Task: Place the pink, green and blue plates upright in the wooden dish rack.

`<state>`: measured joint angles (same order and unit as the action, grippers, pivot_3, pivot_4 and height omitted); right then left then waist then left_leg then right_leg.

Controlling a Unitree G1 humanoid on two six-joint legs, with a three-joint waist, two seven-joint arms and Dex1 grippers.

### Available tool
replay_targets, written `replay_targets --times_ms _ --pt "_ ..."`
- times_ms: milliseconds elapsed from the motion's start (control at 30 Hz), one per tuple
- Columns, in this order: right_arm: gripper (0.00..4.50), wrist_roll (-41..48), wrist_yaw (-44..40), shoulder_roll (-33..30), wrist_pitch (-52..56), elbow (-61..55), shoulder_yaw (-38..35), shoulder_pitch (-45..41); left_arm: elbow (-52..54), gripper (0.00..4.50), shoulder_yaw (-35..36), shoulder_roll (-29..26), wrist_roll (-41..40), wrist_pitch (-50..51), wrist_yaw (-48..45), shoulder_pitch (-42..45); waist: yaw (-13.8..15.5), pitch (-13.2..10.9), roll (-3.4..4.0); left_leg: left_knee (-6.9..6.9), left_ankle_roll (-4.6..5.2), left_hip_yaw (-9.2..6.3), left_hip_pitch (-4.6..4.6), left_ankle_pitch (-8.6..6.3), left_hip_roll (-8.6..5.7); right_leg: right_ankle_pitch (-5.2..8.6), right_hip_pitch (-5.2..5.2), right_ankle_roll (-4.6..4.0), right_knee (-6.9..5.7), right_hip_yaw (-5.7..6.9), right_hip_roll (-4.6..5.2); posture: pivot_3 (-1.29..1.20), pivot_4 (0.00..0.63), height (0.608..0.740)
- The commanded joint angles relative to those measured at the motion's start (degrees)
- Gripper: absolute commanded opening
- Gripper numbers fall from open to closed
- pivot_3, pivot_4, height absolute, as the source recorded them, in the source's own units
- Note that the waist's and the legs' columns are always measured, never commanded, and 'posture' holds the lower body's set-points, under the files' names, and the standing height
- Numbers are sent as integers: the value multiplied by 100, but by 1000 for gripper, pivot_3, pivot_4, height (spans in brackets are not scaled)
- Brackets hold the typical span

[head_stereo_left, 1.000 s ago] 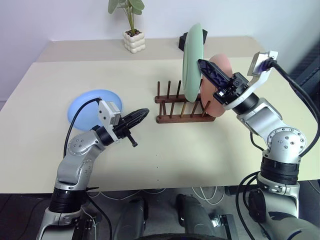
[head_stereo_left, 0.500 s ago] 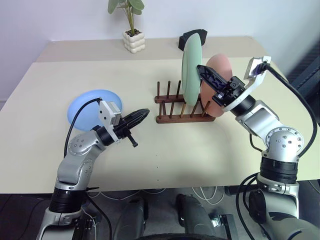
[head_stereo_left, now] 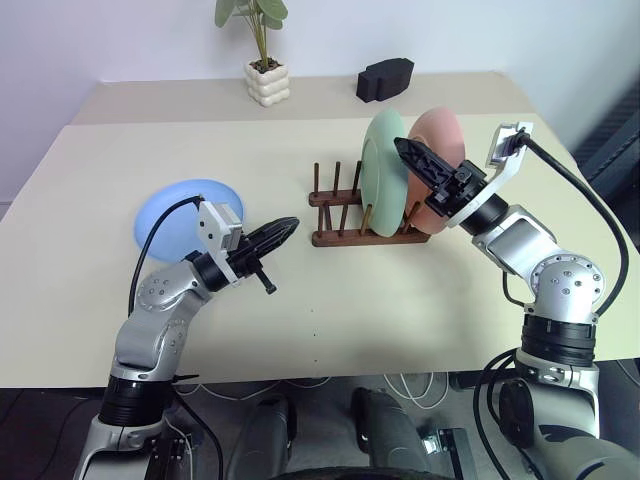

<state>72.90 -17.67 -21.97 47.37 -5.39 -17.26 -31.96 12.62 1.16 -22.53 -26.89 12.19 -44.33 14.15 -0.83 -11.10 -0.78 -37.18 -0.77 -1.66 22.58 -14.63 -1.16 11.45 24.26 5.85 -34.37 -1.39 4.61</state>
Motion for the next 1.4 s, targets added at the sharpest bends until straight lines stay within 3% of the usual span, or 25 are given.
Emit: replay_targets --times_ms 33,633,767,967,1100,1300,1400 --pt "4373 -18 -52 -73 -43 -123 -144 -48 232 0 13 0 -34 -63 5 1 0 0 0 0 0 0 0 0 0 0 0 0 0 0 0 0 150 734" --pt "4373 -193 -385 -362 -355 -581 -221 -655 90 0 34 40 109 -191 75 87 1 0 0 1 0 -1 2 0 0 1 0 -1 4 1 0 0 150 734" --pt "4373 -604 -718 -663 -548 -575 -109 -1078 -368 0 285 88 681 -566 771 398 15 -1 0 0 0 -1 3 0 0 1 1 -1 5 1 0 0 150 734" --pt "4373 -2070 -1601 -1235 -763 -739 1074 -1264 -1009 0 1076 -58 937 -203 2049 1043 -14 0 -2 4 2 -2 4 -1 -3 -9 2 18 8 6 -2 0 150 734" --pt "4436 -3258 -2247 -1483 -1318 -728 1948 -1362 -1114 1309 1793 -445 958 944 3048 1280 -39 -2 -4 4 2 -2 6 -1 -4 -10 13 20 2 6 -6 0 150 734" --pt "4436 -4011 -2941 -1381 -1905 -752 2388 -1489 -1293 4460 2674 -901 763 2642 3958 1498 2 -8 -18 2 1 -9 23 -1 -6 -11 22 24 2 13 -4 0 150 734" --pt "4436 -4544 -3247 -1397 -2381 -848 2689 -1461 -1350 4460 2904 -963 515 3377 4046 1606 18 -11 -25 -2 0 -16 28 -1 -7 -11 21 24 3 21 0 0 150 734"
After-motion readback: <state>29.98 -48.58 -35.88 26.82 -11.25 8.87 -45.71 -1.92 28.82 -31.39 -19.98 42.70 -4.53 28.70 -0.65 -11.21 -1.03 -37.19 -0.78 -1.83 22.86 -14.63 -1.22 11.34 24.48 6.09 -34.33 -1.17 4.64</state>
